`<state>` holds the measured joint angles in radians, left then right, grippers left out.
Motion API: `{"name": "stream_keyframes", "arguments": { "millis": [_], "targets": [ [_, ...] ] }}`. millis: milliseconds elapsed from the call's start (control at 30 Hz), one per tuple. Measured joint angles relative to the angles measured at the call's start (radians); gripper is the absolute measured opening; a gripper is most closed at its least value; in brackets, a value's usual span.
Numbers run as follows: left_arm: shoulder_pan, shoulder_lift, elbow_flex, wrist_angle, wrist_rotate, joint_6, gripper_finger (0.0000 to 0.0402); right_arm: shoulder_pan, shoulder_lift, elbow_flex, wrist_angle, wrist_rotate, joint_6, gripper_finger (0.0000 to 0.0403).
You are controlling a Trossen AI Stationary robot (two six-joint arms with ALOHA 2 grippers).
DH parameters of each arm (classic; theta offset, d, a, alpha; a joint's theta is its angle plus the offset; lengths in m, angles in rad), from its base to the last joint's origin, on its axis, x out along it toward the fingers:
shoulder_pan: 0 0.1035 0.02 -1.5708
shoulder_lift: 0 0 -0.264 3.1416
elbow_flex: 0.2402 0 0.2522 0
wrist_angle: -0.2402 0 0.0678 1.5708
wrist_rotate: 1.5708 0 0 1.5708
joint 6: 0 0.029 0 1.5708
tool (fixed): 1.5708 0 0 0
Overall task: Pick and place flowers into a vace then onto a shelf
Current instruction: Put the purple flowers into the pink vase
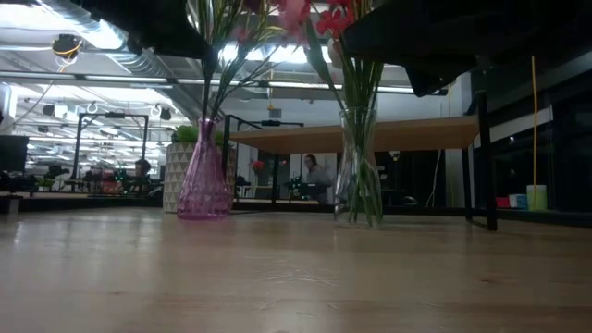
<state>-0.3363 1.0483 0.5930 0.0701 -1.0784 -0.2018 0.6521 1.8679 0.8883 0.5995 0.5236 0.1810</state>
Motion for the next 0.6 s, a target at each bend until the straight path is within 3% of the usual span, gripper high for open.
{"name": "stream_keyframes", "arguments": {
  "millis": [167,433,600],
  "targets": [
    [0.0,-0.005,-0.042,0.058,0.004,-0.005,0.0007,0.008,0.0,0.0,0.0,0.0,0.0,0.0005],
    [0.04,-0.037,-0.271,0.419,0.082,0.026,0.0006,0.011,0.0,0.0,0.0,0.0,-0.002,0.0005],
    [0.068,-0.041,-0.347,0.575,0.168,0.074,0.0006,0.011,0.0,0.0,0.0,0.0,-0.003,0.0005]
  ]
}}
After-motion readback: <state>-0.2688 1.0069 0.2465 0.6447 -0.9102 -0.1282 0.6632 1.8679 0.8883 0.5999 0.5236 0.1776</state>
